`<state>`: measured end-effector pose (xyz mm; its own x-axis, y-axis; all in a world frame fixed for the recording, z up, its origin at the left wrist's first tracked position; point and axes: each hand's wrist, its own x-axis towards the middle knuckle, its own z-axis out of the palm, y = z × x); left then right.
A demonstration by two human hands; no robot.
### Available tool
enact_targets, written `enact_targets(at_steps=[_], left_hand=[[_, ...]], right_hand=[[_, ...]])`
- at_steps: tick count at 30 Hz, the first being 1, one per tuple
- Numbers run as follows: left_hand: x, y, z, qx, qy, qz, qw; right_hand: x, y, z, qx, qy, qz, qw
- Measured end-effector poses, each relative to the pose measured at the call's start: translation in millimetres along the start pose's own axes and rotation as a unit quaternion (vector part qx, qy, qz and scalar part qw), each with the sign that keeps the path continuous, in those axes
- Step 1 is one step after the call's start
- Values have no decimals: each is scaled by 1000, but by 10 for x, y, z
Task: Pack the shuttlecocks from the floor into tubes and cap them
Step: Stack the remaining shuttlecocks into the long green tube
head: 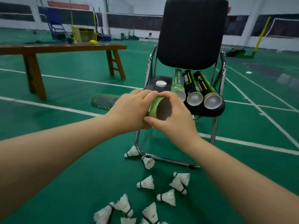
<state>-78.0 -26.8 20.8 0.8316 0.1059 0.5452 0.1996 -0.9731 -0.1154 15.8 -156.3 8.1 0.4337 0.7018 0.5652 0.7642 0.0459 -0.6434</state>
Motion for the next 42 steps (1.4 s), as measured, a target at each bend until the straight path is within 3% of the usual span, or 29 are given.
enact_targets(at_steps=[10, 19, 23, 25, 28, 32, 35, 42], left_hand=[[-723, -179, 1058, -58, -144, -81, 984], [-978, -264, 1753, -68, -258, -117, 957], [-1133, -314, 2046, -74, -305, -153, 937], [-1180, -358, 2163, -70, -322, -175, 928], [-1202, -441, 2302, -61, -329, -195, 922], [-1246, -553, 2446, -55, -323, -215, 920], [-1296, -626, 2555, -46, -304, -222, 925], [-1316, -741, 2744, -35, -253, -233, 938]], right_hand=[[-394, 728, 894, 60, -110, 141, 982], [-591, 1284, 1383, 87, -159, 237, 954], [-645, 1534, 1557, 179, -213, 294, 914], [-648, 1731, 1655, 235, -197, 362, 880], [-632, 2093, 1804, 245, -142, 463, 840], [-670, 2481, 2035, 191, -143, 537, 809], [-656, 2651, 2240, 162, -157, 549, 805], [-493, 2842, 2571, 166, -87, 585, 789]])
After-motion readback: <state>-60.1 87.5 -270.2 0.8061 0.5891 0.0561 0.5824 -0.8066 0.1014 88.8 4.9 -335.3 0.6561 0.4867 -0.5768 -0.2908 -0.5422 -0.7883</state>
